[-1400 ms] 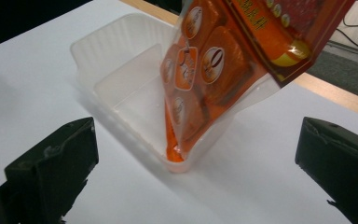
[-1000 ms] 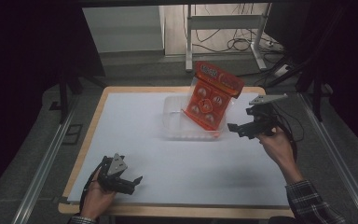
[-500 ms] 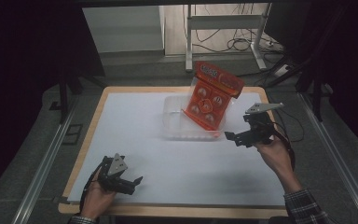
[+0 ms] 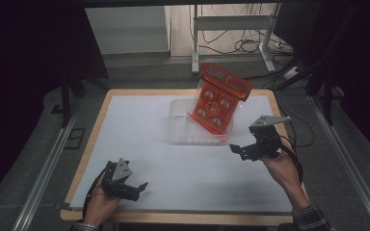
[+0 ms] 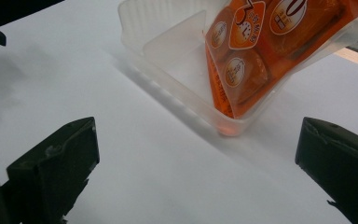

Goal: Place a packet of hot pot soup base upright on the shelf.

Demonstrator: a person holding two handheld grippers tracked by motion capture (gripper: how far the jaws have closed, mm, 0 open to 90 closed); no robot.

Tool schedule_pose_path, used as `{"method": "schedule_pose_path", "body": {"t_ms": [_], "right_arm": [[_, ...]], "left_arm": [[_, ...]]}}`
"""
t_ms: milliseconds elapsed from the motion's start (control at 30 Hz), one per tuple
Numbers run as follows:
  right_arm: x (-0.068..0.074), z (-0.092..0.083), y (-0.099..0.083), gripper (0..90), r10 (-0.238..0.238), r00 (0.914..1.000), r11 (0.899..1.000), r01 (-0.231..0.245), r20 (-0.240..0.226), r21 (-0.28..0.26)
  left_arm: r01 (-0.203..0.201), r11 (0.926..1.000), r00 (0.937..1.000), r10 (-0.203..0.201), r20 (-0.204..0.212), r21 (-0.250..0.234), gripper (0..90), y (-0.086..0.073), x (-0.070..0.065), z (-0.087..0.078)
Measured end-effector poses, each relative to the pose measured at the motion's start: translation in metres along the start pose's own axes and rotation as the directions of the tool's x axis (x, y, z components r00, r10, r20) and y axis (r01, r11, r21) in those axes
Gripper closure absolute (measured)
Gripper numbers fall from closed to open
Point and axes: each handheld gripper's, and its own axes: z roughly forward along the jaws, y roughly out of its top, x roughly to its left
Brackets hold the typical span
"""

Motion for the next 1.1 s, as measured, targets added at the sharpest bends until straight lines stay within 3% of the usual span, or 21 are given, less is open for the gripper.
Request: {"method": "schedule_pose_path", "body": {"t_ms": [467, 700, 1100], "right_arm": [[0.008, -0.002, -0.021, 0.0, 0.01, 0.9999, 1.0, -0.01, -0.011, -0.004], [0.01, -0.002, -0.032, 0.0, 0.01, 0.9999, 0.999, -0.011, -0.012, -0.036], [0.016, 0.0, -0.046, 0.0, 0.02, 0.9998, 1.0, -0.02, 0.002, -0.023]], "left_arm": [[-0.006, 1.0, 1.0, 0.006, 0.002, 0.004, 0.0, 0.0, 0.0, 0.0], [-0.006, 1.0, 1.0, 0.006, 0.002, 0.005, 0.0, 0.0, -0.001, 0.001], [-0.006, 1.0, 1.0, 0.006, 0.002, 0.007, 0.0, 0.0, -0.001, 0.001]]}}
